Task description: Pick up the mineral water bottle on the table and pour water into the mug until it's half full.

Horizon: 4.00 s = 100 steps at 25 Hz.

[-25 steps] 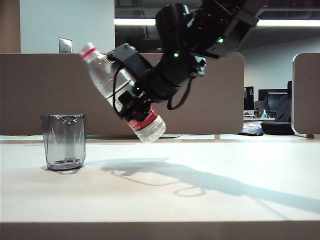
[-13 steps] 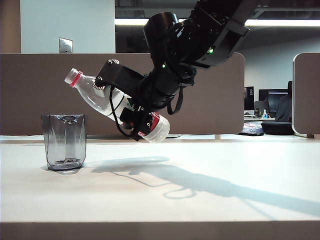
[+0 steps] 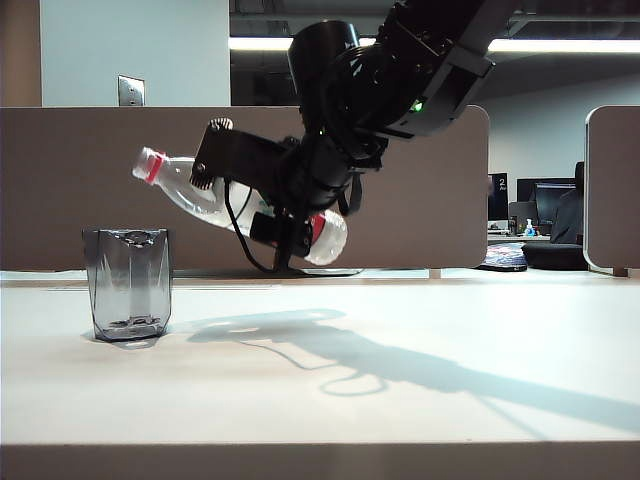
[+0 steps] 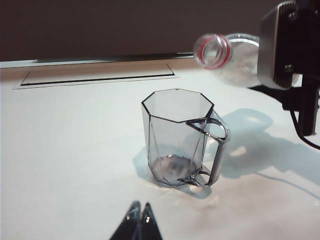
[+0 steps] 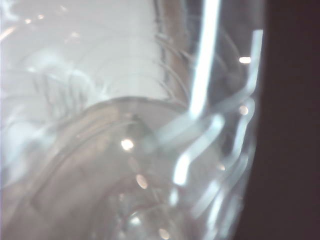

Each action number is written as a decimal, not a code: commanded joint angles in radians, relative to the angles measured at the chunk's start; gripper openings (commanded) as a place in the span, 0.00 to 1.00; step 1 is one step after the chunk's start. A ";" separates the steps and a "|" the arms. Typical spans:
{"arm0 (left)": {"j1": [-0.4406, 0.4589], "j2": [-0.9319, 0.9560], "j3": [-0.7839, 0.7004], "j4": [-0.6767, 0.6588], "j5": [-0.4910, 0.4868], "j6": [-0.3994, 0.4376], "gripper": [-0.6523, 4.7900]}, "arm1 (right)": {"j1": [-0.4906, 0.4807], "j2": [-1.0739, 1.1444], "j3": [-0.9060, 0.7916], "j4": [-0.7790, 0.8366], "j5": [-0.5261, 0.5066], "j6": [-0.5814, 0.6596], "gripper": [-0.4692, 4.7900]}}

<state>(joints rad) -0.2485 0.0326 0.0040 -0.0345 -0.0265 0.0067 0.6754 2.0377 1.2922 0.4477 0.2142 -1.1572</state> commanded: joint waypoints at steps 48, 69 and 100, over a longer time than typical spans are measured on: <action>0.000 0.005 0.003 0.013 0.004 0.000 0.11 | -0.040 0.029 0.083 0.111 -0.007 -0.396 0.57; 0.000 0.067 0.003 0.013 0.004 0.000 0.11 | -0.037 0.029 0.084 0.111 -0.007 -0.424 0.57; 0.000 0.067 0.003 0.013 0.004 0.000 0.11 | -0.039 0.029 0.084 0.157 -0.007 -0.490 0.57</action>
<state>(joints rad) -0.2489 0.0994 0.0040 -0.0349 -0.0265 0.0067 0.6373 2.0808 1.3651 0.5594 0.2089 -1.6409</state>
